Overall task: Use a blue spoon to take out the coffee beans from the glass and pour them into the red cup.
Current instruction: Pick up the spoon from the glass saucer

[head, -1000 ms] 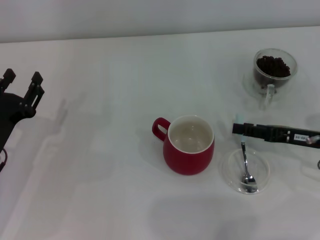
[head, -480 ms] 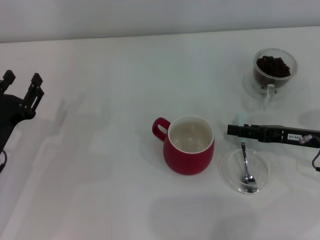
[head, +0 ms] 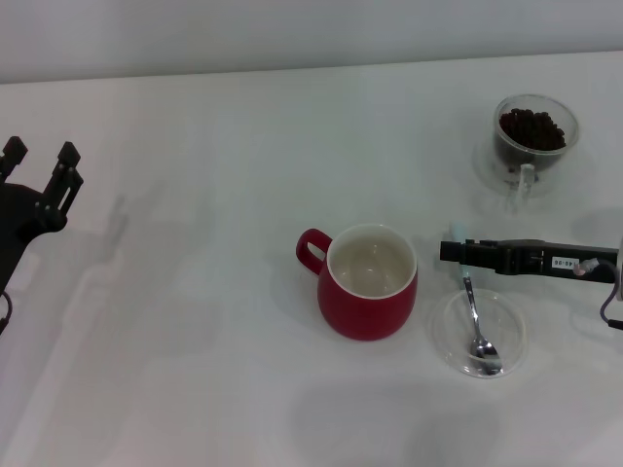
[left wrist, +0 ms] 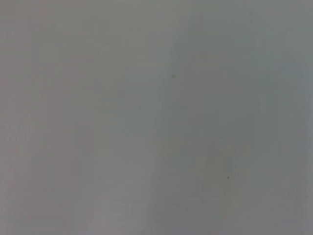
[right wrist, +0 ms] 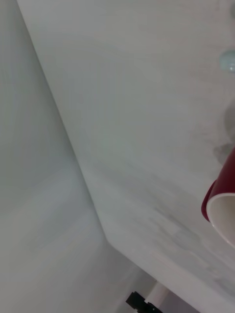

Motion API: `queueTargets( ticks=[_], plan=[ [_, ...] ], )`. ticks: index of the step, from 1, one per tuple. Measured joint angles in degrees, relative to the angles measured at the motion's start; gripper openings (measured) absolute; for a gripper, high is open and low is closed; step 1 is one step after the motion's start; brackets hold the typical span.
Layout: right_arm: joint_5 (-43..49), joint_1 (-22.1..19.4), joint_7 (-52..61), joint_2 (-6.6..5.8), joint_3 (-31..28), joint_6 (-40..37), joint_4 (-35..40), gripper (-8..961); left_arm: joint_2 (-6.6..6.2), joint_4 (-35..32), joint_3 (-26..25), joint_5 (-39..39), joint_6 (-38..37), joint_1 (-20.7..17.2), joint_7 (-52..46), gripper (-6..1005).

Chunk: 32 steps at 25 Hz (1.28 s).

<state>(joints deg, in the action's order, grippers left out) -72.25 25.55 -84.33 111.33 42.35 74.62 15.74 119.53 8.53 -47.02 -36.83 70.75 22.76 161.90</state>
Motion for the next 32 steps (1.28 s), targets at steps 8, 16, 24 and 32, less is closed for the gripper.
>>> queueTargets(
  ticks=[8,16,24,32],
  plan=[
    [0.26,0.36,0.17,-0.12,0.01,-0.83,0.00,346,-0.01,0.00,-0.09,0.00,0.00,0.05,0.00,641],
    [0.27,0.38,0.37,-0.27,-0.02,-1.39,0.00,241,-0.09,0.00,-0.09,0.00,-0.21,0.40,0.00,641],
    [-0.10,0.26,0.40,-0.42,-0.54,-1.13,0.00,150,-0.09,0.00,-0.09,0.00,-0.31,0.44,0.00,642],
    [-2.24,-0.81,0.40,-0.75,-1.37,0.36,1.13,147,-0.09,0.00,-0.09,0.01,-0.26,0.43,0.00,642]
  ],
)
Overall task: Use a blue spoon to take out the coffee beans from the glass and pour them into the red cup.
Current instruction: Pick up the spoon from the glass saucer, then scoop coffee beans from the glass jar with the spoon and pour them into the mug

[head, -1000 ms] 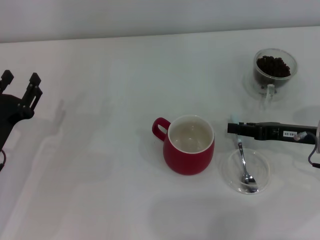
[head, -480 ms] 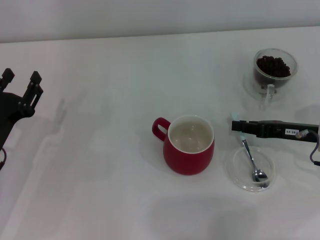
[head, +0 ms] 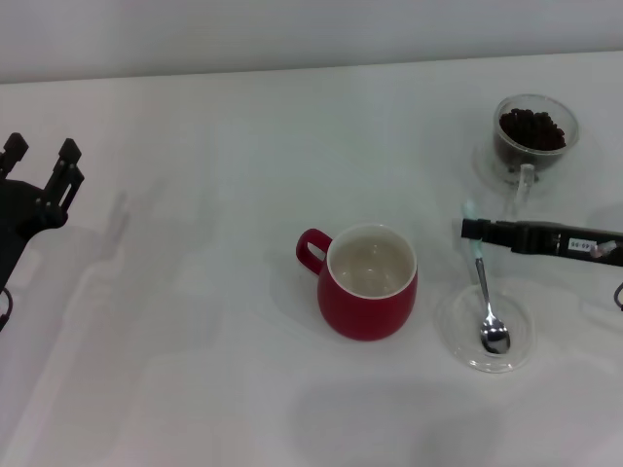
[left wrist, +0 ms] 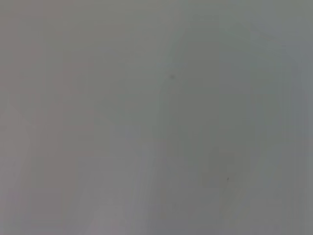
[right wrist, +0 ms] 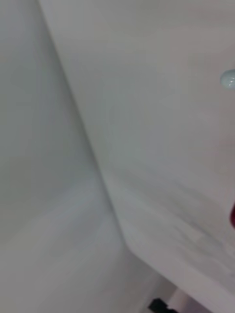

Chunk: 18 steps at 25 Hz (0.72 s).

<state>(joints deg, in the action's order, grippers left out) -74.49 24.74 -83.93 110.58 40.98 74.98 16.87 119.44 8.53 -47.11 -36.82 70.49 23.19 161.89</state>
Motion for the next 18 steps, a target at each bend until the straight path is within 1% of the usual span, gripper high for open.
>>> queueTargets(
  ticks=[6,11,16,18],
  plan=[
    [-0.61,-1.45,-0.21,-0.52,-5.90,2.70,1.58,145,0.00,0.00,0.00,0.04,0.11,-0.07,0.01,642],
    [-0.62,-3.09,-0.31,-0.34,-12.38,5.03,4.86,144,0.00,0.00,0.05,0.29,0.20,0.05,0.00,642],
    [-0.61,-3.82,-1.05,-0.06,-18.01,6.43,7.31,142,-0.08,0.47,0.02,0.41,0.26,0.17,0.00,642],
    [-0.61,-3.84,-2.28,-0.01,-21.15,6.77,7.56,142,-0.09,0.48,0.00,0.40,0.27,0.20,0.00,642]
  ],
)
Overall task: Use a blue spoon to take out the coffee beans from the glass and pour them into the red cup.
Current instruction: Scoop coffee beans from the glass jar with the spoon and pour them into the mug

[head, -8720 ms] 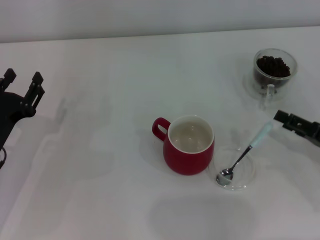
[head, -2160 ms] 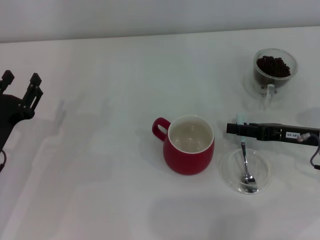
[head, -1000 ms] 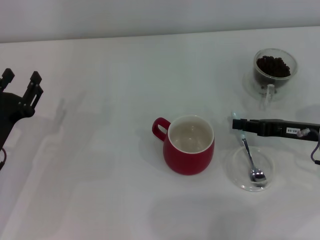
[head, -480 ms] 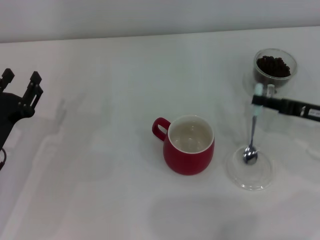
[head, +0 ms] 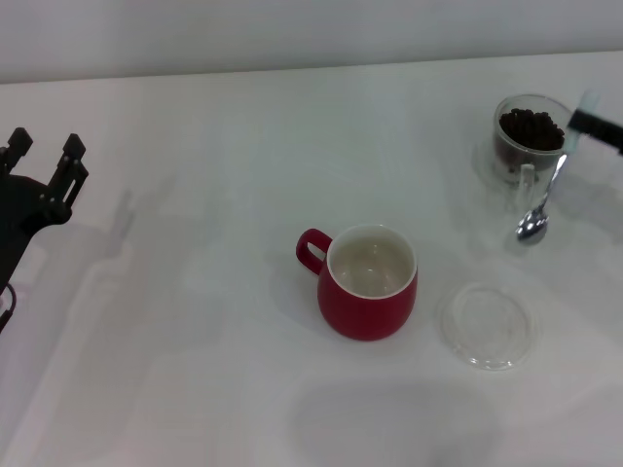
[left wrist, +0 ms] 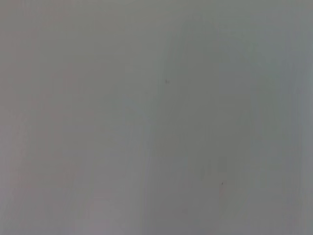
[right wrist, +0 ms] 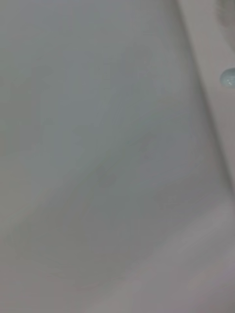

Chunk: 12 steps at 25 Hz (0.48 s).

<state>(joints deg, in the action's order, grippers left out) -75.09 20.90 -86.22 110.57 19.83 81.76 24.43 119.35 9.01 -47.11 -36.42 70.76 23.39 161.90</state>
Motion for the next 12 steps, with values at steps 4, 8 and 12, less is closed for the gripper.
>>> queueTargets(
  ticks=[4,8,12],
  plan=[
    [-1.28,0.46,-2.79,-0.01,-4.90,0.23,0.09,142,0.04,0.08,0.00,-0.03,0.00,-0.10,0.00,642],
    [-6.06,1.18,-6.39,-0.01,-5.57,-1.01,0.22,142,0.08,0.81,0.24,0.01,0.00,-0.49,0.00,642],
    [-9.38,2.65,-10.74,0.35,-5.61,-3.69,0.22,142,0.16,0.95,0.40,0.04,0.07,-0.72,0.00,642]
  ],
)
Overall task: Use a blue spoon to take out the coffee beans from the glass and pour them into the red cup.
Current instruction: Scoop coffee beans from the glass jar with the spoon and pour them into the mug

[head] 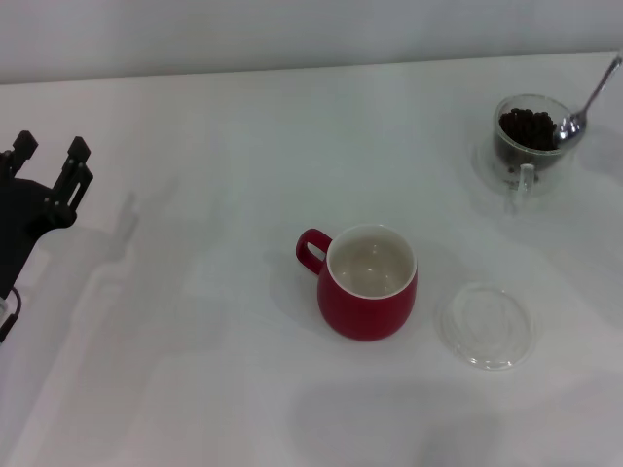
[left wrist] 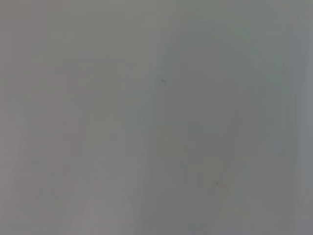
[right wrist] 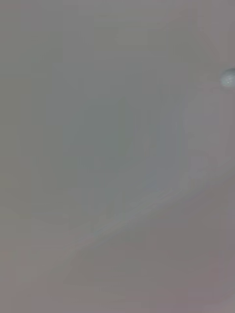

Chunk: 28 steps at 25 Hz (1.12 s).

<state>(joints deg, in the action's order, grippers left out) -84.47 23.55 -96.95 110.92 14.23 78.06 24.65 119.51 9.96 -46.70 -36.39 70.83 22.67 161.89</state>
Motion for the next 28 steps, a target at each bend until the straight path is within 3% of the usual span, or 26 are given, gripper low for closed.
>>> queueTargets(
  ticks=[3,7,28],
  plan=[
    [-1.47,1.38,-4.33,1.05,-0.07,-3.27,-0.40,142,0.02,0.00,0.03,-0.02,0.01,-0.03,0.00,642],
    [-3.26,2.72,-10.26,3.49,-0.13,-8.09,-0.13,142,0.09,0.67,0.09,0.05,0.02,-0.28,0.00,642],
    [-7.07,4.10,-25.91,4.29,0.40,-11.76,-2.62,142,-0.16,1.24,-0.30,-0.30,1.16,0.17,0.00,642]
  ],
)
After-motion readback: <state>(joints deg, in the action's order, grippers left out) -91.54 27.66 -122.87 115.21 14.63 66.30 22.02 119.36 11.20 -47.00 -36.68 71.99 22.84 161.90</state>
